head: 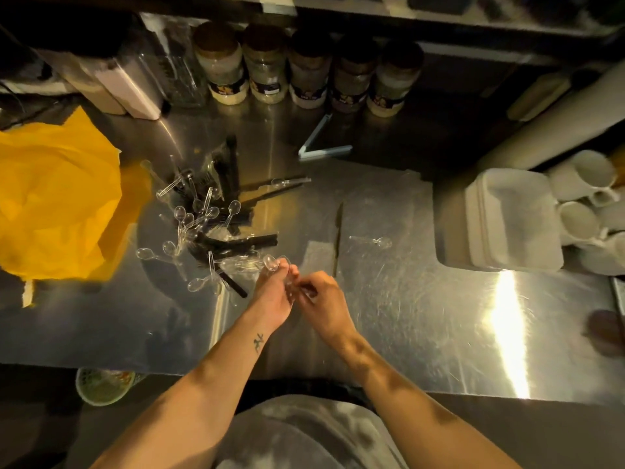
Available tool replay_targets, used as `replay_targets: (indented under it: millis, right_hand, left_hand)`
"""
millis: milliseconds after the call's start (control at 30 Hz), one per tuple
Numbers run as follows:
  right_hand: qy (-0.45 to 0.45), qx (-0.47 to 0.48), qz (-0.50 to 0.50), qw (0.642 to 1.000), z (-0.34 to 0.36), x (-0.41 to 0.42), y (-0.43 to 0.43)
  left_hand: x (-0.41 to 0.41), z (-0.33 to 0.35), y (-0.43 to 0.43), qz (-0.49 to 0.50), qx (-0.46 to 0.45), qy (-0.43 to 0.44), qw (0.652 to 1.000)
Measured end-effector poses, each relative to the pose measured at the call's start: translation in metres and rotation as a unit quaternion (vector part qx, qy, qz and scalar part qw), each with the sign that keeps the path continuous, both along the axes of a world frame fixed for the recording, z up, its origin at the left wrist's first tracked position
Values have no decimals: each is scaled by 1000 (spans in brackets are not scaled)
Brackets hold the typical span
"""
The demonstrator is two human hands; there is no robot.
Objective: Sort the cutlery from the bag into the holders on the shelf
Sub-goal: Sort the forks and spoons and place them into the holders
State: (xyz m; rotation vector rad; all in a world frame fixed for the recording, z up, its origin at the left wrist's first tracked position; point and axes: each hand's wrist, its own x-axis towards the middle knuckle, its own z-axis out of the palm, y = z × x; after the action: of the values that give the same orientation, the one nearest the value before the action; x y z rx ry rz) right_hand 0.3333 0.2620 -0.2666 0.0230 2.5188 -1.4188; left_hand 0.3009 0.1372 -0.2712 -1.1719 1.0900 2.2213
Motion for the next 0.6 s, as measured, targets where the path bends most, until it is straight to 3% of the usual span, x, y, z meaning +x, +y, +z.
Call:
replay_targets:
  millis: [267, 433, 533, 600]
  right_hand:
    - [-12, 45, -125, 991, -19, -33, 47]
    - [17, 262, -84, 961, -32, -62, 89]
    - [56, 319, -74, 943, -39, -74, 107]
    - [36, 331, -58, 941, -49, -79, 115]
  left_hand:
    - [-28, 0, 9, 2, -1, -33, 999]
    - [-38, 5, 16, -51, 7, -14, 999]
    - [-41, 8, 19, -75, 19, -6, 997]
    - [-42, 9, 21, -72, 15, -7, 997]
